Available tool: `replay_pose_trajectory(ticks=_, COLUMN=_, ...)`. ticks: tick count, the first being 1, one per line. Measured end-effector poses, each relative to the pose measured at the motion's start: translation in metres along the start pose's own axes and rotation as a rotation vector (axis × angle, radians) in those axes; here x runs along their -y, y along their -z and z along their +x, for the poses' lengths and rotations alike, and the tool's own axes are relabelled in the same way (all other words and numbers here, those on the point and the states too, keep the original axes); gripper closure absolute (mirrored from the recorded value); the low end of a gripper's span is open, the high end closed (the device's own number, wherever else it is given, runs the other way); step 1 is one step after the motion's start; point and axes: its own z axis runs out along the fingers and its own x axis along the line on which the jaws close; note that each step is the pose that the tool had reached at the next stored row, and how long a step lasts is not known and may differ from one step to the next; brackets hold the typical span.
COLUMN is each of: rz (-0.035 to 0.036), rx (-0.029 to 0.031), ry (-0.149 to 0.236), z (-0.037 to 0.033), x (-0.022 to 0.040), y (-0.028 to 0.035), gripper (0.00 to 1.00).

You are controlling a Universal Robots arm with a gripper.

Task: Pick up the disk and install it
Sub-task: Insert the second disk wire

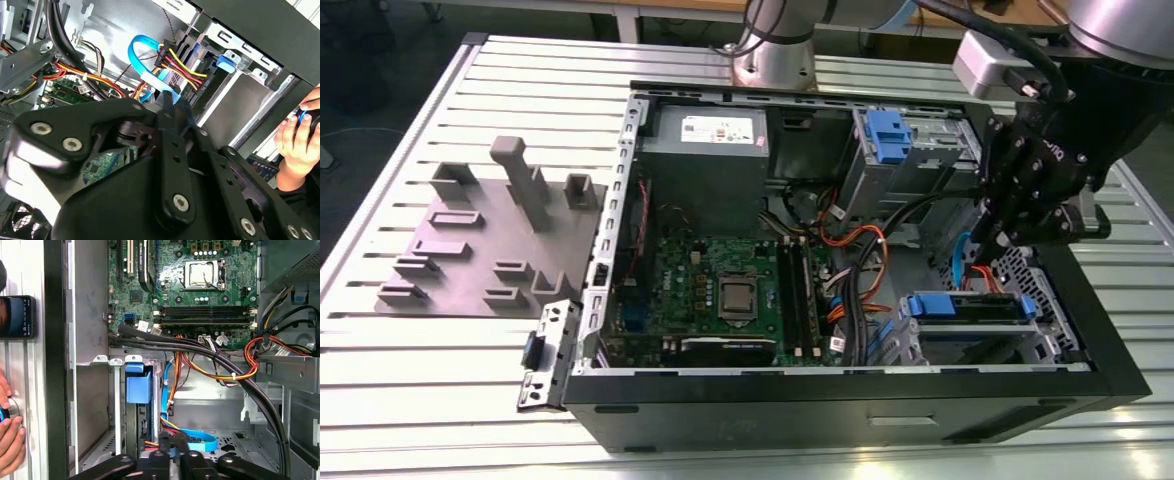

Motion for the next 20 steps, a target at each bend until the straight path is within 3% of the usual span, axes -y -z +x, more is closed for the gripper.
replay_pose_trajectory(ticks=1, rz=-0.0002, rx=0.0019, ry=0.000, z=0.0000, x=0.0000, y=-0.0004, gripper=0.75)
replay_pose_trajectory(ticks=9, rz=-0.0006, rx=0.0088, ry=0.000, z=-0.0004, x=-0.0001, y=-0.0043, gripper=0.74)
replay_pose_trajectory(ticks=12, rz=-0.0006, rx=0.0095, ry=-0.001, z=-0.0005, x=-0.0001, y=-0.0057, gripper=0.62)
replay_pose_trajectory(ticks=20, rz=-0.0007, rx=0.0152, ry=-0.001, z=-0.0010, x=-0.0003, y=-0.0114, gripper=0.62)
